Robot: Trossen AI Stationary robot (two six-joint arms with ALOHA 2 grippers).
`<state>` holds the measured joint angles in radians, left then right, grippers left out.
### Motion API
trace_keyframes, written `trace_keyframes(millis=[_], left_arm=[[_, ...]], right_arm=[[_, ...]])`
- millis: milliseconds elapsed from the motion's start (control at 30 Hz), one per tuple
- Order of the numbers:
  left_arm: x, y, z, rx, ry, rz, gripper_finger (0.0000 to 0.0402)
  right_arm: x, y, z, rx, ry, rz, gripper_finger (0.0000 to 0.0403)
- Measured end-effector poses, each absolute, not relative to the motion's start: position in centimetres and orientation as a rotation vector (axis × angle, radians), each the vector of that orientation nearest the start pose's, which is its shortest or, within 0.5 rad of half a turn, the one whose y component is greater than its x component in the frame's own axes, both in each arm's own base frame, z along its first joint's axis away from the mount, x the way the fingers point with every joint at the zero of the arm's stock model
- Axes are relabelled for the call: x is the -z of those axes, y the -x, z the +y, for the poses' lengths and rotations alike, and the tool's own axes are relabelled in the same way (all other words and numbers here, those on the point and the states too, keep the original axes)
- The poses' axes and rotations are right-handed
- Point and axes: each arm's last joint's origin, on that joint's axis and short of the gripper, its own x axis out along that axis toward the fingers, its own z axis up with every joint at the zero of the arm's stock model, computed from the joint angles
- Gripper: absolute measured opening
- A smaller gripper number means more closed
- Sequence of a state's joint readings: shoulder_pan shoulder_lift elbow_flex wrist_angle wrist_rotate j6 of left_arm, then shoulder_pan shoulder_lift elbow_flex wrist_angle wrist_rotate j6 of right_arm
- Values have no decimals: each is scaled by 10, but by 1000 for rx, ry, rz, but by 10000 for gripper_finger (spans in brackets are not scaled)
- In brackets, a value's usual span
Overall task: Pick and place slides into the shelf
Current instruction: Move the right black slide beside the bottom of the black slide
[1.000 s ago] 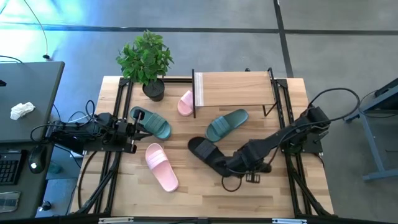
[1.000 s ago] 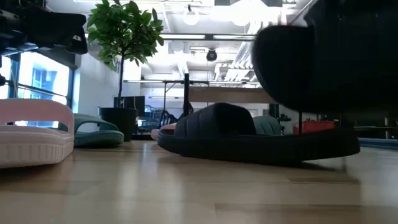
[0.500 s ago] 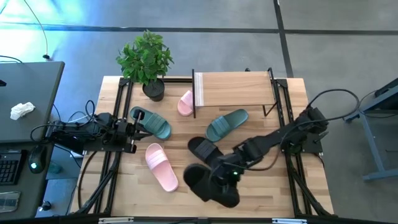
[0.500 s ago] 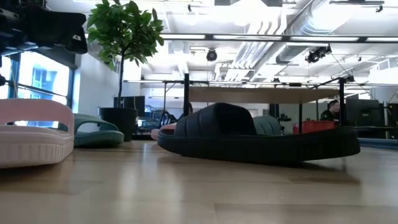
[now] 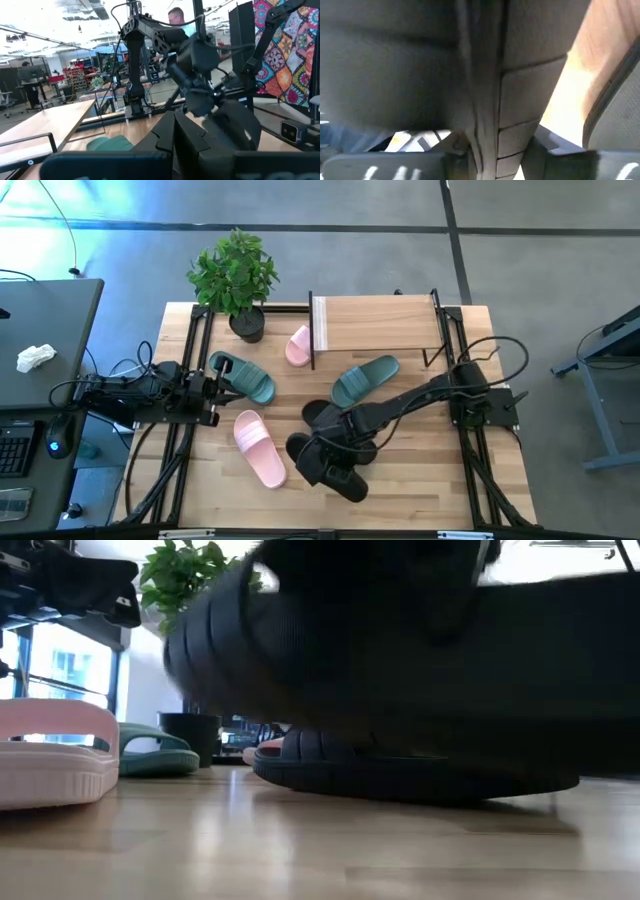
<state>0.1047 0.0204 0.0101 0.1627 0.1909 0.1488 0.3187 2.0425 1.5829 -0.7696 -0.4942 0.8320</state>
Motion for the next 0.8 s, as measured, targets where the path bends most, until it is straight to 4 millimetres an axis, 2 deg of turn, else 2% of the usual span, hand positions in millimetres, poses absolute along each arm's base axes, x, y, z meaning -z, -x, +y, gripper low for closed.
trace_keyframes(millis=[167, 500, 800], left_arm=[[-181, -97, 5, 75, -171, -156, 1], [-181, -97, 5, 75, -170, -154, 1], [-180, -97, 5, 76, -167, -148, 1]], right_arm=[[-184, -395, 145, -139, -764, 1501, 109], [-182, -391, 146, -193, -634, 1494, 122], [-180, -386, 145, -172, -617, 1537, 214]])
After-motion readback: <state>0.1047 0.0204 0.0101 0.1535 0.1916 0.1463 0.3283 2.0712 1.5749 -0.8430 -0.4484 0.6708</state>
